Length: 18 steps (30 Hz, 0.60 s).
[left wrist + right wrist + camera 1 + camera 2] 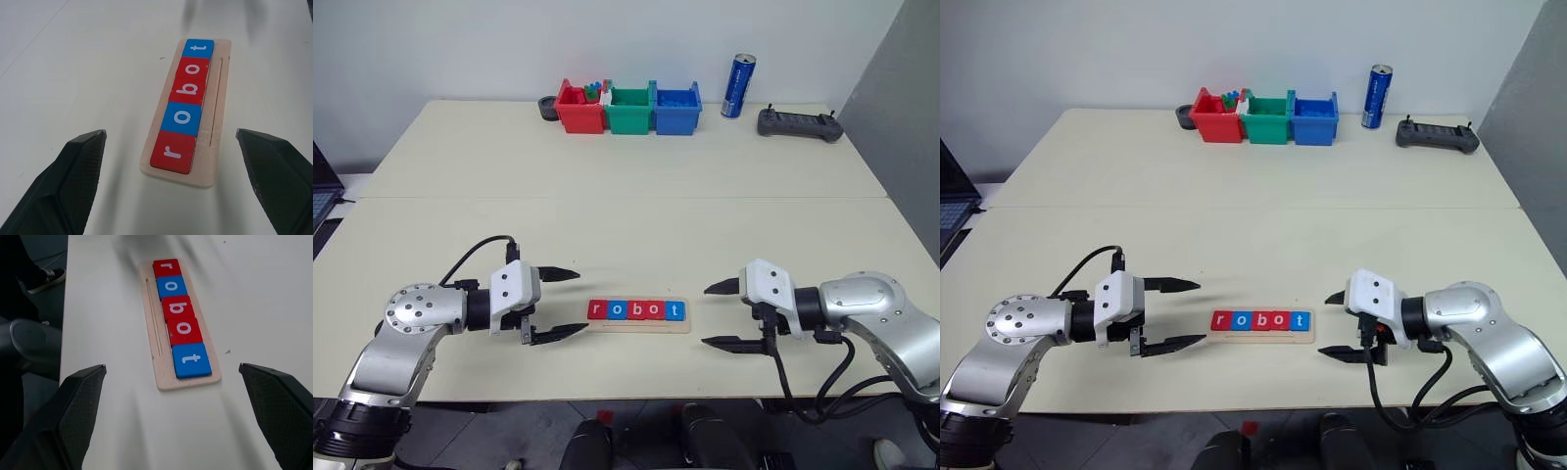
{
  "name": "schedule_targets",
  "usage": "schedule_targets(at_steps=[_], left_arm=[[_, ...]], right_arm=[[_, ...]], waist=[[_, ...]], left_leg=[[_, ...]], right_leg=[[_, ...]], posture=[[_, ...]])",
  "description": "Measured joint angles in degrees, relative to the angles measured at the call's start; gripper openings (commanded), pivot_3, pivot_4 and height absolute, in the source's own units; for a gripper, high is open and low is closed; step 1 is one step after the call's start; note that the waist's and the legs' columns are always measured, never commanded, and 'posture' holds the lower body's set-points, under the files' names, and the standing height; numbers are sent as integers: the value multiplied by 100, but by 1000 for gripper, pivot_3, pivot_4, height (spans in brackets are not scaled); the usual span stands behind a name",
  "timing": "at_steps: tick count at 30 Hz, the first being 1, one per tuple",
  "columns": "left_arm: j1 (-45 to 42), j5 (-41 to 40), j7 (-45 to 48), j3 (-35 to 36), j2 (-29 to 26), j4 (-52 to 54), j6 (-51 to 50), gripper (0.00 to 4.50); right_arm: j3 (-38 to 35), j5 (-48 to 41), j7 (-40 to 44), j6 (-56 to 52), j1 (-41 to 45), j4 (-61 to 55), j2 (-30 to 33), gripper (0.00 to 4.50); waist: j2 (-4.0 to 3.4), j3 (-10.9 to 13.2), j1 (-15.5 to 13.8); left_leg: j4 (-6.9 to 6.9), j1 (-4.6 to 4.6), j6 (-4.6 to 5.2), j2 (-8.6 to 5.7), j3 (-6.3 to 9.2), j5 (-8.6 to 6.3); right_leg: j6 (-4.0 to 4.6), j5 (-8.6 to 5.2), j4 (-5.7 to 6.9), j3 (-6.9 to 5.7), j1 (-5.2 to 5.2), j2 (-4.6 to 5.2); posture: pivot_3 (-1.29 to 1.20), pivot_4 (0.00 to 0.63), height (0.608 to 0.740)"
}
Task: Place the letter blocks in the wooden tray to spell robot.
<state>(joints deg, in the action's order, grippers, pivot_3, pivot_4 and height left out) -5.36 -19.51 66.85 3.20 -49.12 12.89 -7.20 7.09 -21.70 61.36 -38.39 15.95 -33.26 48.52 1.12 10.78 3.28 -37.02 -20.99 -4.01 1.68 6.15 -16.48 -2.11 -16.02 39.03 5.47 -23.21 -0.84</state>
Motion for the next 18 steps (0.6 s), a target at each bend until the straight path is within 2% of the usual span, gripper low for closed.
schedule_targets(at_steps=[10, 18], left_arm=[[-161, -250, -65, 78, -8, 300, -510, 4500], [-190, -352, -124, 104, 18, 299, -546, 4500]], right_arm=[[-38, 18, 129, 775, 2, 637, 0, 4456], [-93, 19, 160, 934, 64, 895, 0, 4456]], waist=[[0, 0, -5], [0, 0, -7]], left_leg=[[0, 0, 0, 0, -1, 0], [0, 0, 0, 0, -1, 0]], right_leg=[[0, 0, -1, 0, 0, 0], [1, 0, 0, 1, 0, 0]], posture=[[0, 150, 740], [0, 150, 740]])
